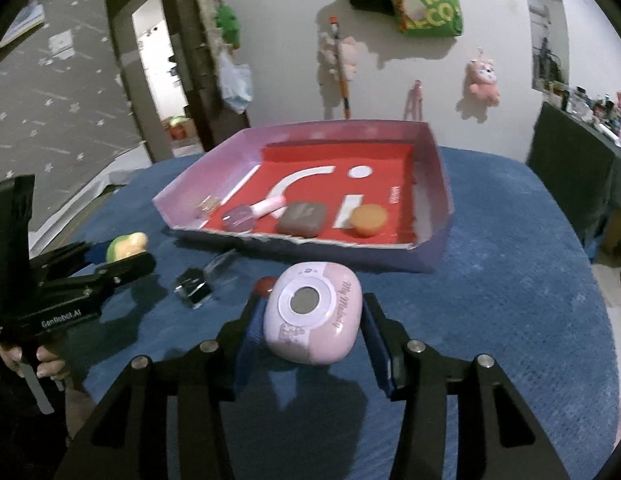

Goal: Organize rigid objects
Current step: 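Lift and carry the green toy and pink compact over the box with both grippers, then lower the green toy into the box with the left gripper while the right lowers the compact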

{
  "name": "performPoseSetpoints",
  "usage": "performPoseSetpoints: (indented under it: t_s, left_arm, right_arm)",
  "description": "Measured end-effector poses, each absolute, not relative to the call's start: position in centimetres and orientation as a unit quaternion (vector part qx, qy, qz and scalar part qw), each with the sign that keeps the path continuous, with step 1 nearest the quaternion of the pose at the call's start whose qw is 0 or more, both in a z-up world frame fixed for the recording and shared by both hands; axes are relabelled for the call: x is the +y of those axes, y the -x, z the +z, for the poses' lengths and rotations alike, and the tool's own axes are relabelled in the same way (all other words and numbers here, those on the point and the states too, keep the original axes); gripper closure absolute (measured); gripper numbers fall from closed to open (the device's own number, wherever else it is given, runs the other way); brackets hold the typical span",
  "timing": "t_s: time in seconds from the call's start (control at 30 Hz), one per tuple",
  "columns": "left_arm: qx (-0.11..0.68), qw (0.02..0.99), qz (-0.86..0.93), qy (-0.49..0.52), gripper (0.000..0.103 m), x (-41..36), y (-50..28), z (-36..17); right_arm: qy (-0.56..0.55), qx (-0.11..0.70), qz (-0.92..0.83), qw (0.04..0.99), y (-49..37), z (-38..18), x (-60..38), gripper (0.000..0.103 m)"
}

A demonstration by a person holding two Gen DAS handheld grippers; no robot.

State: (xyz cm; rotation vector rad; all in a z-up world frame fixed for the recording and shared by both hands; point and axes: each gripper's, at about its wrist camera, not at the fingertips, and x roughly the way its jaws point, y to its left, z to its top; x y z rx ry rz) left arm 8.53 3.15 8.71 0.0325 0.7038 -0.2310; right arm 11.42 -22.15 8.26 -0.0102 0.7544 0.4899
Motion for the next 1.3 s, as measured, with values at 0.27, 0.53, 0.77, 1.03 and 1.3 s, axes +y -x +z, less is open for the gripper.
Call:
performPoseSetpoints:
  t_s: [0.27,0.53,0.77,1.03,1.3]
  left_arm:
    - [0.346,0.928,-0.137,-0.024,0.051,1.5,-7.6,8.3]
    - [0.342,0.928,-0.144,-0.021,0.051,1.4,-7.6,8.8]
    - [0.337,0.929,-0.15,-0.014,0.051,2.1,-11.3,11.8]
    - [0.396,0.908,-0.132,-0.028,0.051,3.0,-20.6,12.5]
    - [0.465,0.876,-0.115,-0.064,0.051,2.5,-27.7,9.2]
  right_arm:
    - [0.006,0.373,0.253,0.893,-10.7,7.3,-20.9,0.052]
    - [0.004,0.374,0.256,0.891,-10.6,7.3,-21.1,0.052]
    - [0.006,0.353,0.261,0.899,-12.2,10.1,-20.8,0.052]
    - [0.016,0.381,0.246,0.891,-20.9,12.1,-19.8,0.051]
    - [0.035,0.458,0.228,0.858,-29.6,9.2,-17.7,0.052]
